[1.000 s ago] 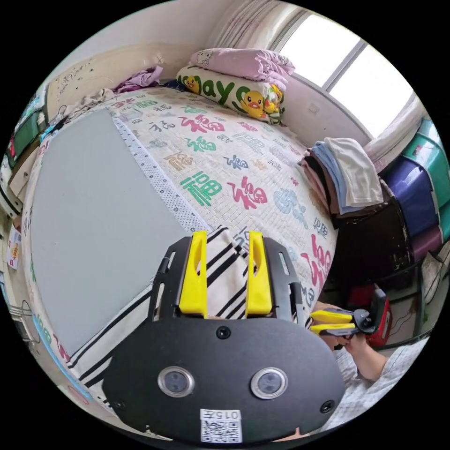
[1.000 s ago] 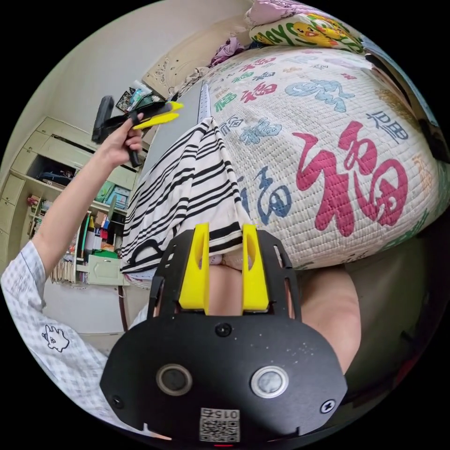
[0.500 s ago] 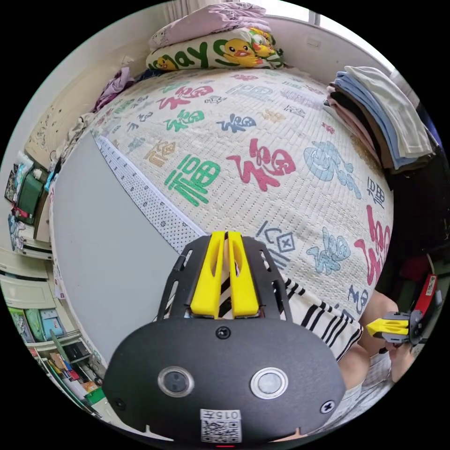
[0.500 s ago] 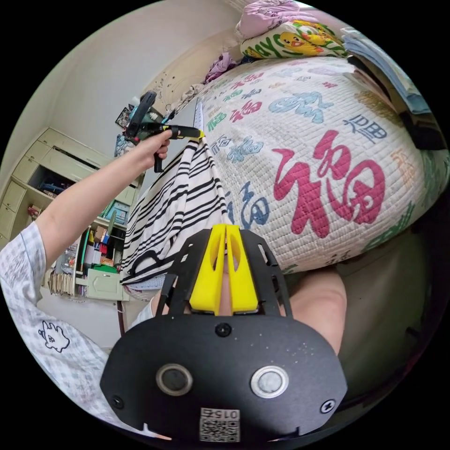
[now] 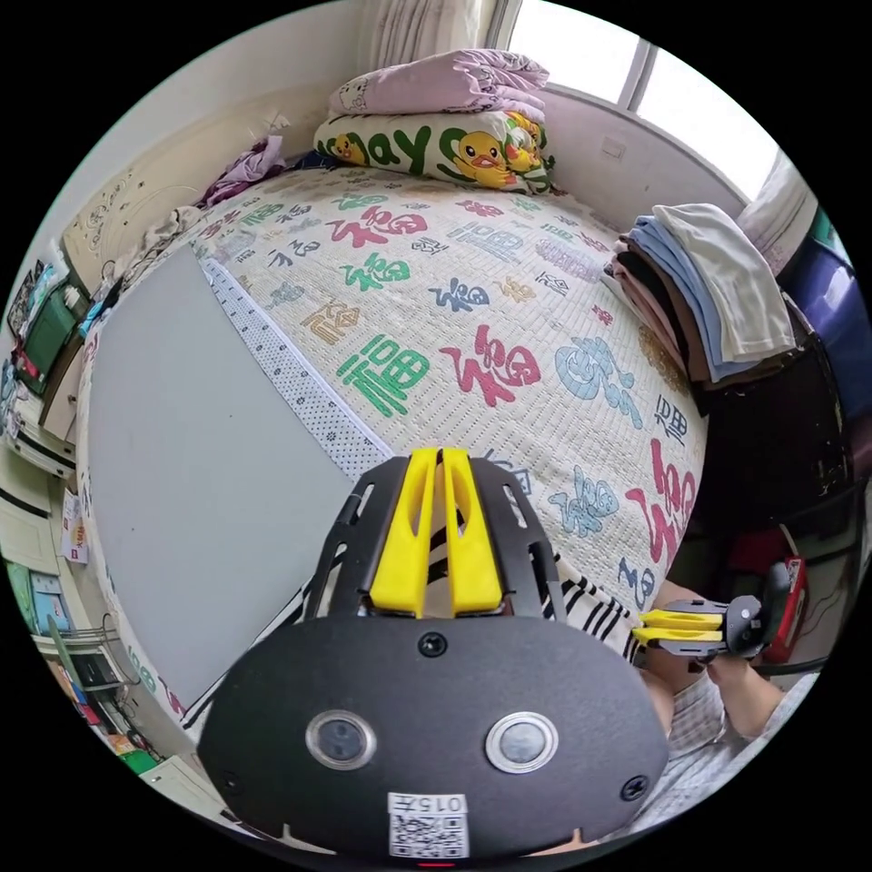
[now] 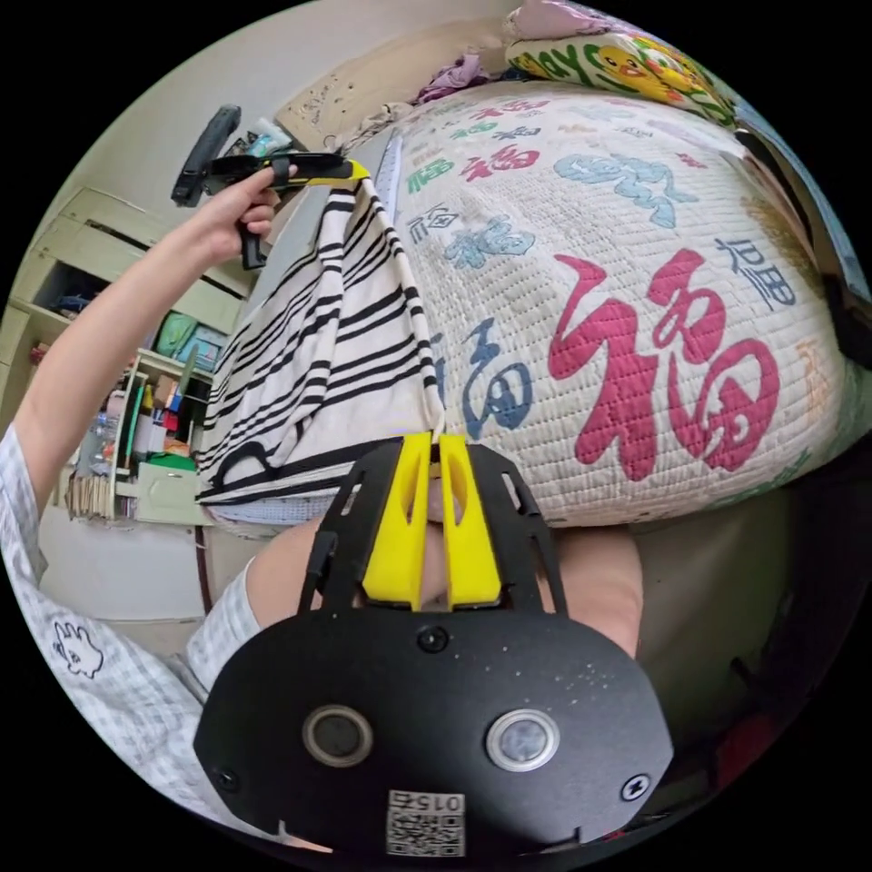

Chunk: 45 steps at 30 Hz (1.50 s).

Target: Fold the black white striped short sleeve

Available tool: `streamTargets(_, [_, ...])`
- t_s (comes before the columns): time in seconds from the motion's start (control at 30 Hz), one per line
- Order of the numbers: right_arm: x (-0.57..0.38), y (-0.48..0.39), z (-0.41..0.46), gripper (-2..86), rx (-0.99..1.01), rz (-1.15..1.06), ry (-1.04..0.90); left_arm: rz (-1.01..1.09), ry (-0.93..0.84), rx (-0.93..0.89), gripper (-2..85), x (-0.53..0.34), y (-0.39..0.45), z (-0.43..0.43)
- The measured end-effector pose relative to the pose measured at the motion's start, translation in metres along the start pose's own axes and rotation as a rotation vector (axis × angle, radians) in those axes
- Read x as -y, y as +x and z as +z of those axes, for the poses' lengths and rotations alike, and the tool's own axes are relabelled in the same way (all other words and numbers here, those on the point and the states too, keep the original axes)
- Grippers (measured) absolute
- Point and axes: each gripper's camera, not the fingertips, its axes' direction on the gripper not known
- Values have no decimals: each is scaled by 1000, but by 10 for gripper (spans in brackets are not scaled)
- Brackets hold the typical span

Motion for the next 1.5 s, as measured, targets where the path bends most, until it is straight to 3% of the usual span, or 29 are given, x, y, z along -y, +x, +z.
streamTargets(0.17, [17,-4,-43,6,32,-28,95,12,20,-22,0,-1,-14,-18])
streamTargets(0.33, [32,-16,-127,2,-55,-1,303,-63,225,-217,0,-8,-45,-73])
streamTargets(0.53, [57,-144,-182,2,58,-330,371,-119,445,-374,1,-74,-124,-157])
streamTargets(0.6, [69,-202,-159,2,153,-474,311,-191,491,-392,1,-126,-175,-177])
streamTargets(0.77, [108,-344,0,2,342,-707,13,-402,470,-330,5,-254,-280,-178])
streamTargets(0.87, [128,-391,102,2,313,-753,-170,-655,363,-200,22,-331,-332,-152])
streamTargets(0.97, [139,-418,161,2,240,-789,-291,-824,470,-314,73,-393,-364,-143])
streamTargets(1.07, [148,-430,180,2,200,-814,-312,-781,432,-390,91,-405,-373,-134])
streamTargets(1.4, [182,-425,241,9,170,-767,-435,-684,259,-289,55,-370,-374,-107])
streamTargets(1.5, [182,-434,235,19,341,-874,-581,-638,251,-257,62,-372,-374,-115])
